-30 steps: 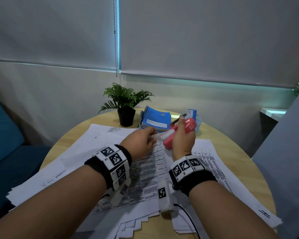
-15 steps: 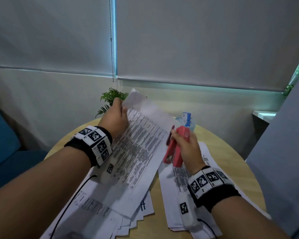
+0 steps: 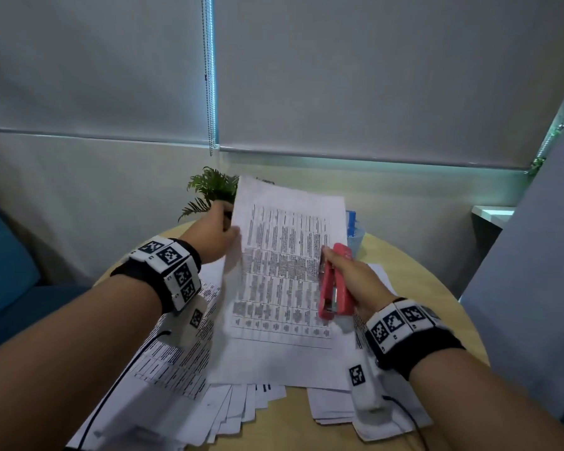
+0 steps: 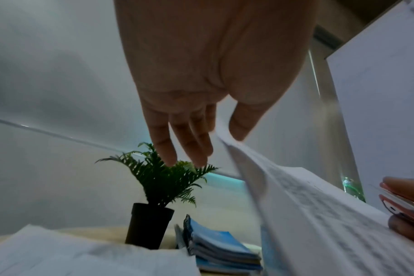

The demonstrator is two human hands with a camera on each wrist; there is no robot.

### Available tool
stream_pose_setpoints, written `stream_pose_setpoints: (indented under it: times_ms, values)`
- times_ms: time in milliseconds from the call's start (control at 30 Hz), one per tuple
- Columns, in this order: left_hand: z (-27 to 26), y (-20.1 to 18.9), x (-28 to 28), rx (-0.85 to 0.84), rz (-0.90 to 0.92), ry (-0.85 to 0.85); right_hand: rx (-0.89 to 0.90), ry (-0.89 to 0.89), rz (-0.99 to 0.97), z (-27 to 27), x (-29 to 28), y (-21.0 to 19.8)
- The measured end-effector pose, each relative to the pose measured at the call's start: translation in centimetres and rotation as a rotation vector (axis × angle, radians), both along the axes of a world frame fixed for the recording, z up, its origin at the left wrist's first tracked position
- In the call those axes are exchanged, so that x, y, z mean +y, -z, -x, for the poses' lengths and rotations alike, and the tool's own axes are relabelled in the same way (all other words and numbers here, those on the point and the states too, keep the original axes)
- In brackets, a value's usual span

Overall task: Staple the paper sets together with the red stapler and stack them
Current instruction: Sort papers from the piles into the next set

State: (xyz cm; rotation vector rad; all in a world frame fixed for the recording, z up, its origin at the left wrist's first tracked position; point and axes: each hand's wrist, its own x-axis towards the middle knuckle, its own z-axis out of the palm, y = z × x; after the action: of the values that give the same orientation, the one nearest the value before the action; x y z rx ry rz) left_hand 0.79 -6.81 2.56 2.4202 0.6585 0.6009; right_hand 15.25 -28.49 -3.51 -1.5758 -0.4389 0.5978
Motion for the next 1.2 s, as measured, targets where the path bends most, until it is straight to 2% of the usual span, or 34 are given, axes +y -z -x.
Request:
stream_pose_setpoints:
  times_ms: [133,233,367,500,633,700,767,833,1033,1100,1200]
  values:
    - [0.5,2.5,0.4,0.362,-0.191,0.090,0.018,0.081,0.193,-3.2,-2.2,0.3]
    - [0.9,4.2,0.5,0.586,-0.257,0.147,-0.032,0.139,0.421,-4.9,-4.3,0.7]
    - [1.3,6.1,0.9,0.804,-0.277,0.151,-0.099,0.070,0.692,-6.9,-6.3,2.1]
    - [1.6,7.0,0.9,0.929,-0.265,0.170,-0.214,-0.026,0.941,-6.8,-6.5,2.0]
    - [1.6,7.1,1.2,0.919,-0.255,0.175,-0.503,0.060,1.184,-5.1,-5.0,0.5]
    - [1.5,7.2,1.6,0.902,-0.249,0.182,-0.563,0.058,1.104,-4.9,-3.3,0.1]
    - [1.5,7.2,1.7,0.889,-0.251,0.194,-0.469,0.012,0.887,-4.5,-1.1,0.0]
    - [1.5,7.3,1.8,0.880,-0.262,0.206,-0.405,-0.064,0.773,-3.7,1.1,0.0]
    - [1.3,7.5,2.2,0.883,-0.267,0.220,-0.429,-0.262,0.824,-0.5,7.2,1.5]
    - [1.1,7.4,2.6,0.878,-0.259,0.223,-0.349,-0.280,0.812,-0.2,8.4,2.2]
    - [0.8,7.4,3.3,0.860,-0.246,0.228,-0.416,-0.279,0.901,-0.5,9.5,2.8]
